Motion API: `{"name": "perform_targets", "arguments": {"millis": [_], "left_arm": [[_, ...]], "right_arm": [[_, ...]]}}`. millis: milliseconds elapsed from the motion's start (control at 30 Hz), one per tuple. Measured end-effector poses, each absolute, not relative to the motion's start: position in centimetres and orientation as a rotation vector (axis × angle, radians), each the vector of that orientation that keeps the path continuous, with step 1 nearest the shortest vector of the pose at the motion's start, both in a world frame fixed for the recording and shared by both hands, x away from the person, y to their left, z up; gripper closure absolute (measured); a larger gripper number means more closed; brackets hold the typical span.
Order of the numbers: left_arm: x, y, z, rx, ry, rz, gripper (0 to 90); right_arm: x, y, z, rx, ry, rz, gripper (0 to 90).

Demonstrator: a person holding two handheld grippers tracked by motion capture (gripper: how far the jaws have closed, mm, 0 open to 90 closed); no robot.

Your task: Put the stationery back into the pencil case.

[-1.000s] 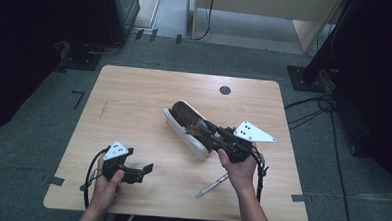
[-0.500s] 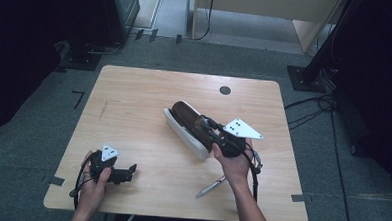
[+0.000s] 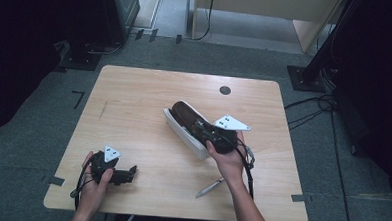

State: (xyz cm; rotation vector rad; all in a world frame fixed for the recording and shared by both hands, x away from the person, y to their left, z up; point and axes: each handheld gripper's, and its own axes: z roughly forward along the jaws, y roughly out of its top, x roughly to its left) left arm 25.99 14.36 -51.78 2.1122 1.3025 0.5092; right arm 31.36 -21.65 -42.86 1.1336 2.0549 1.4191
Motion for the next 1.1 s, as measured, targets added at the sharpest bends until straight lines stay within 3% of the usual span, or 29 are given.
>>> {"name": "perform_targets", "arguments": {"millis": [467, 800, 1100], "left_arm": [[25.9, 14.3, -51.8, 2.117, 1.289, 0.506, 0.0], [25.7, 13.9, -51.5, 2.103, 1.257, 0.48, 0.0], [24.9, 10.8, -51.0, 2.102, 1.128, 0.394, 0.0]], "right_arm": [[32.2, -20.9, -42.8, 1.152, 2.09, 1.407, 74.6], [31.0, -22.5, -42.1, 1.143, 2.065, 1.474, 63.0], [28.7, -24.9, -41.6, 1.163, 1.984, 1.489, 52.2]]}}
